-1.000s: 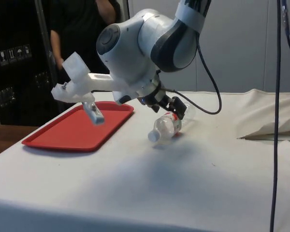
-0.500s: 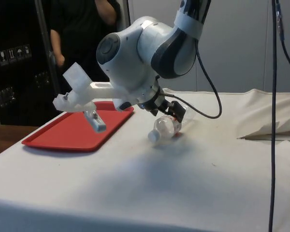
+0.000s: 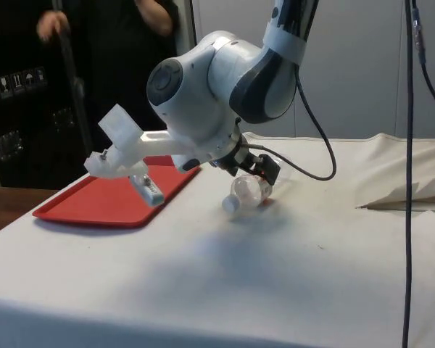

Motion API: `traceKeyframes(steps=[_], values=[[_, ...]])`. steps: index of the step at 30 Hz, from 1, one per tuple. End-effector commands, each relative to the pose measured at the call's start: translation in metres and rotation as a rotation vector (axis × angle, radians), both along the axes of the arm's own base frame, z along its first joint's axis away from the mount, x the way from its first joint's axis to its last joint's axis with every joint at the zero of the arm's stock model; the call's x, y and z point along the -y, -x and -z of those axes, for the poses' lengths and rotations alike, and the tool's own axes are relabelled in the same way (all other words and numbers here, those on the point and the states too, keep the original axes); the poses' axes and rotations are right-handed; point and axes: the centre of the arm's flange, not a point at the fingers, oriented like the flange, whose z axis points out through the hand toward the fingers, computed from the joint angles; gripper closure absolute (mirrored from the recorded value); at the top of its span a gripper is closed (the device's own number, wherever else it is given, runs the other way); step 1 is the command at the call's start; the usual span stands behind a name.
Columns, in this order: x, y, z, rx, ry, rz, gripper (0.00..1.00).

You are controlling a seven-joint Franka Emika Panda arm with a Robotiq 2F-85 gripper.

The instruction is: Place the bottle upright on the tray.

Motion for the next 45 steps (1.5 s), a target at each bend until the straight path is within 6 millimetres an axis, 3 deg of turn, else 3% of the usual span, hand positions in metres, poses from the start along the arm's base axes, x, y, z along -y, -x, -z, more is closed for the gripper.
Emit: traceKeyframes(steps=[1,45], values=[[-0.001,-0.001,0.001,-0.003,0.011,-0.001,0.00],[-0.002,-0.001,0.025,-0.072,0.114,0.014,0.00]])
